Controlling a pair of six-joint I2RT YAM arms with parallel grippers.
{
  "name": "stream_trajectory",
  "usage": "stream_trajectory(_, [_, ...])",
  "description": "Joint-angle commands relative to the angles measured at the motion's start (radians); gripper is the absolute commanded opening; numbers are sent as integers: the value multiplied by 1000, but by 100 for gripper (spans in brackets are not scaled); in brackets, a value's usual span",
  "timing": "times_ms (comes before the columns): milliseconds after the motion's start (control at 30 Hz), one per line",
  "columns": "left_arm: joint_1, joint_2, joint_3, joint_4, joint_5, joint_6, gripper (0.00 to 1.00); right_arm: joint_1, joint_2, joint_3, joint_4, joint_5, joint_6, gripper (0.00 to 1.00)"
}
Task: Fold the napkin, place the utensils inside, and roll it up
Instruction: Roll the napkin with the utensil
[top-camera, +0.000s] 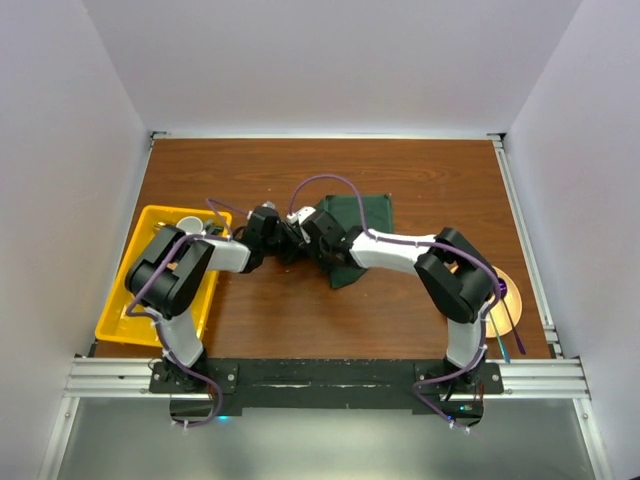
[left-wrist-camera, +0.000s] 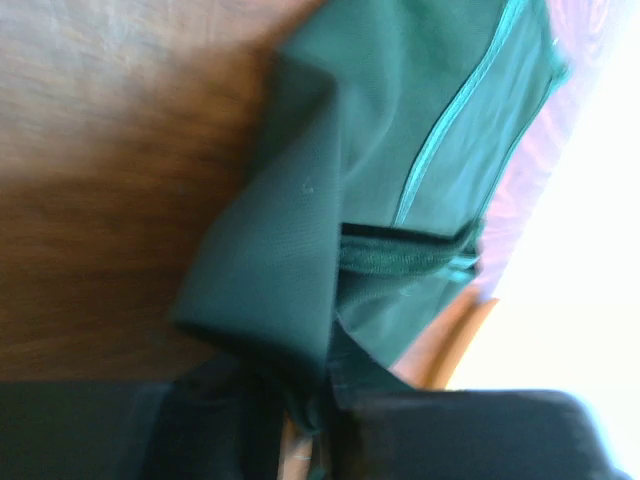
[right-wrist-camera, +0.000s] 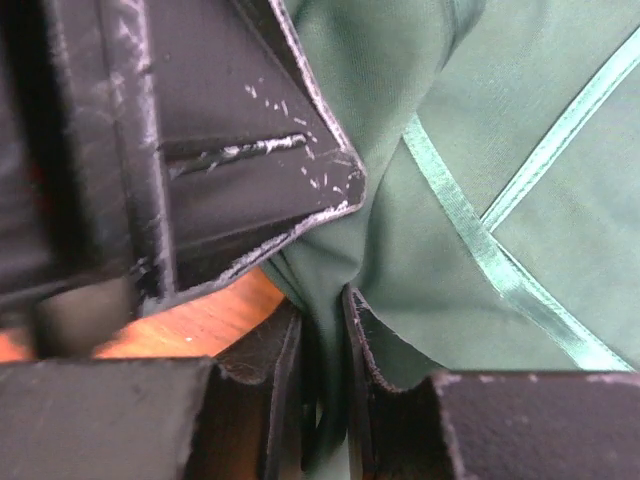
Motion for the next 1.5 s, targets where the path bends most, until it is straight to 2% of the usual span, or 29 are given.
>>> stream_trajectory(0, [6, -64, 12, 26, 2, 222, 32, -84, 64, 36, -97, -348, -1, 0])
stream_trajectory(33, [7, -100, 3, 32, -4, 242, 40, -99, 69, 40, -104, -391, 5, 0])
stream_trajectory(200, [21, -203, 24, -14, -38, 391, 55, -216, 119, 81, -119, -624, 28, 0])
stream_trajectory(233, [21, -238, 30, -23, -36, 412, 64, -249, 131, 91, -126, -708, 28, 0])
stream_trajectory(300, [21, -275, 33, -51, -67, 433, 71, -285, 179, 117, -124, -791, 45, 0])
stream_trajectory(333, [20, -317, 27, -60, -82, 451, 74, -312, 197, 128, -132, -863, 50, 0])
stream_trajectory(400, [20, -352, 23, -103, -130, 471, 74, -342, 248, 147, -126, -928, 83, 0])
stream_trajectory(500, [20, -407, -8, -58, -159, 503, 66, -408, 323, 163, -109, -1095, 140, 0])
stream_trajectory(567, [21, -403, -49, 28, -118, 511, 51, -451, 349, 158, -54, -1167, 179, 0])
stream_trajectory(600, [21, -386, -56, 56, -95, 512, 47, -461, 361, 167, -44, -1180, 208, 0])
stream_trajectory(633, [20, -339, -56, 87, -31, 509, 39, -475, 393, 183, -72, -1184, 206, 0])
stream_trajectory(733, [18, -226, -57, 257, 75, 471, 28, -498, 429, 217, -93, -1207, 209, 0])
stream_trajectory(767, [18, -201, -57, 332, 85, 462, 24, -501, 434, 223, -103, -1198, 208, 0])
stream_trajectory(867, [18, -104, -36, 421, 103, 428, 12, -517, 464, 260, -164, -1189, 180, 0])
stream_trajectory(1000, [13, 29, 0, 536, 131, 378, 5, -524, 474, 290, -207, -1175, 153, 0])
stream_trajectory(1133, [13, 109, 9, 633, 128, 341, 5, -526, 475, 298, -218, -1177, 146, 0])
stream_trajectory(1300, [15, 204, 49, 589, 68, 336, 3, -527, 454, 299, -233, -1146, 142, 0])
stream_trajectory(1367, [15, 223, 78, 509, 24, 341, 2, -526, 443, 307, -248, -1129, 128, 1])
stream_trajectory(1467, [20, 255, 105, 419, 5, 335, 0, -527, 409, 324, -290, -1086, 104, 9])
